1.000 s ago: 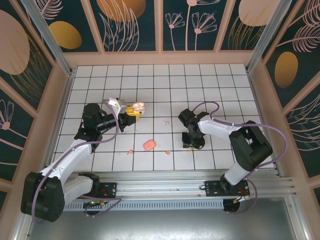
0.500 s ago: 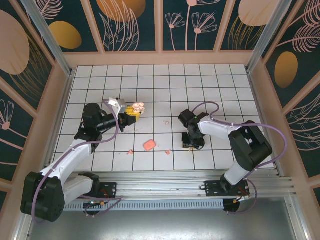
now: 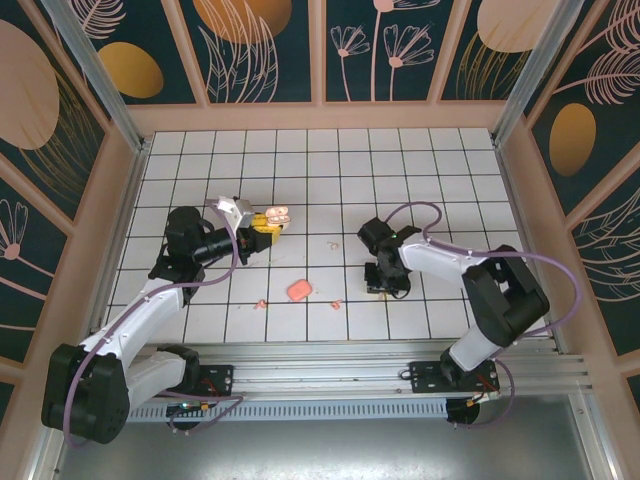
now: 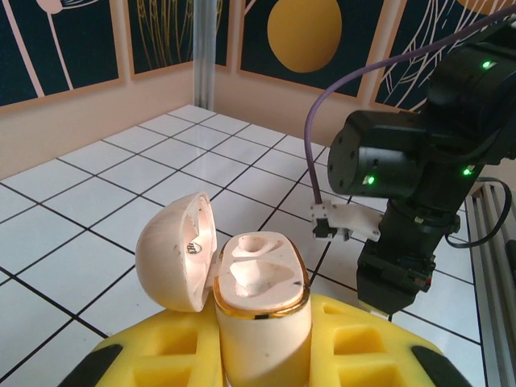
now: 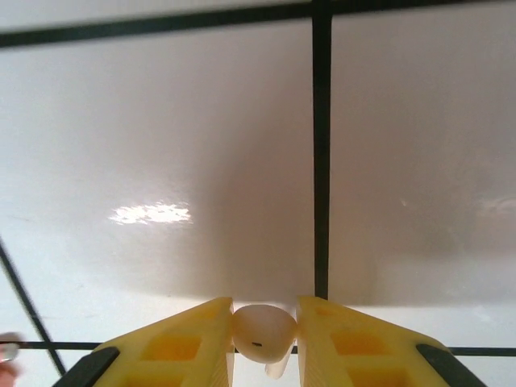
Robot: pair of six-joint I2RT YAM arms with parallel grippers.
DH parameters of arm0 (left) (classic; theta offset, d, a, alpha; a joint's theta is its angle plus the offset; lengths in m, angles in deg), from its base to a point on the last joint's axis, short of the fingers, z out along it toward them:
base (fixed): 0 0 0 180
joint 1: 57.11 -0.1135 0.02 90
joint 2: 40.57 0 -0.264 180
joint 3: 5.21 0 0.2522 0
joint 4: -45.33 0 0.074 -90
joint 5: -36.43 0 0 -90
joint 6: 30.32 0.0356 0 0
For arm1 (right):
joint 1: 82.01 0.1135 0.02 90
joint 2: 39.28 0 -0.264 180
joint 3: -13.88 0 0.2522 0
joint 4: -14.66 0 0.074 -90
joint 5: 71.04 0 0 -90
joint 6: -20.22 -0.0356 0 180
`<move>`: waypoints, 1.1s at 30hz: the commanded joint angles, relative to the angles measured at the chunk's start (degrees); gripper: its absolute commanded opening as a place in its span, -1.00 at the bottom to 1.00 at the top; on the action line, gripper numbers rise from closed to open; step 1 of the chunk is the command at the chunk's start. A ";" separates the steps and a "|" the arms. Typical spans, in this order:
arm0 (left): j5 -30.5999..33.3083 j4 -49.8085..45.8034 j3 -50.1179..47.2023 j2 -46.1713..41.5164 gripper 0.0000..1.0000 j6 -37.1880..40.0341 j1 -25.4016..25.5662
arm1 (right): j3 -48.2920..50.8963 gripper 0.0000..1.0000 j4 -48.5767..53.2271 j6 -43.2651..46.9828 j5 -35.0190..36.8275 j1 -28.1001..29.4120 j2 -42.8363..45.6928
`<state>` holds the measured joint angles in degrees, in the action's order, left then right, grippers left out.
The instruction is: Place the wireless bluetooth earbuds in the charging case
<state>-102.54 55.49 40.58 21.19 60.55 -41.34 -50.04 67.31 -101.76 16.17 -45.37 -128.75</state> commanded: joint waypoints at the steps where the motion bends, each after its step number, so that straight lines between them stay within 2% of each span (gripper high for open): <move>1: -0.60 2.59 -1.10 0.34 -0.65 0.69 0.31 | 0.76 -0.49 -3.68 -1.98 3.40 0.20 5.75; 13: 0.54 9.03 -3.35 1.15 -0.67 -2.16 0.28 | 2.24 -0.49 -16.25 -2.66 5.03 1.70 13.72; 22: 4.64 15.82 -4.68 1.86 -0.68 -5.49 0.40 | 1.90 -0.50 -23.67 -0.12 5.96 3.77 17.52; 33: 8.09 21.40 -3.04 6.71 -0.69 -6.24 4.01 | 1.34 -0.50 -30.03 2.50 6.04 4.67 21.57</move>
<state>-95.61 72.59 36.49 26.78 55.02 -38.43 -48.33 40.80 -101.04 20.54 -41.17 -108.86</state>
